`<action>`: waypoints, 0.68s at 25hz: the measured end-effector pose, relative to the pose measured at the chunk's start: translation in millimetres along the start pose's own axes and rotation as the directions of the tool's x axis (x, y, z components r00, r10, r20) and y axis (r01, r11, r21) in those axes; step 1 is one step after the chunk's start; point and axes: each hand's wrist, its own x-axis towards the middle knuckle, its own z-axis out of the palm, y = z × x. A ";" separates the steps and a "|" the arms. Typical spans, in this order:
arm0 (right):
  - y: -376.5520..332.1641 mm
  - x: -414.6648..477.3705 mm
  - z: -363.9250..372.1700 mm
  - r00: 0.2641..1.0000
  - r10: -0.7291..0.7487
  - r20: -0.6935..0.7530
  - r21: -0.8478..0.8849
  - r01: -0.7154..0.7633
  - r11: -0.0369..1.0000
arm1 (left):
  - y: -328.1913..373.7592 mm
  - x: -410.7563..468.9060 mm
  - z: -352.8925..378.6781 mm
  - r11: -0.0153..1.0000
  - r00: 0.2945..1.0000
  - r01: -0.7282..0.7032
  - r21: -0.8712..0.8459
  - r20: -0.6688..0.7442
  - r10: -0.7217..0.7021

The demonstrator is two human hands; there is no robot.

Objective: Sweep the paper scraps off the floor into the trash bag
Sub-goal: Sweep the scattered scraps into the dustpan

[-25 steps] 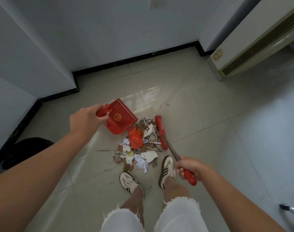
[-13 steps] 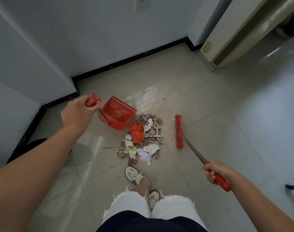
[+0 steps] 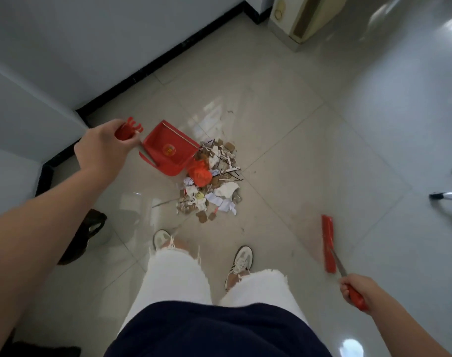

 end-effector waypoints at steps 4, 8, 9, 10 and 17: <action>54.1 21.3 48.1 0.996 0.075 -0.043 -0.002 -0.075 0.997 | -11.8 32.5 9.5 0.999 0.997 -0.033 -0.020 0.065 0.035; 68.6 5.4 151.7 0.993 0.092 -0.074 0.094 -0.085 0.992 | -63.7 70.3 -13.0 0.991 0.989 -0.110 -0.082 0.093 0.117; 64.4 -3.2 183.6 0.997 0.060 -0.056 0.104 -0.054 0.993 | -76.2 78.6 -19.7 0.985 0.982 -0.144 -0.098 0.111 0.155; 57.6 -14.9 218.6 0.999 0.023 -0.039 0.105 -0.019 0.994 | -88.3 88.5 -28.2 0.978 0.974 -0.177 -0.111 0.126 0.191; -35.7 -115.3 359.4 0.991 -0.055 0.122 0.206 0.029 0.978 | -145.0 146.1 -59.7 0.955 0.948 -0.267 -0.130 0.144 0.284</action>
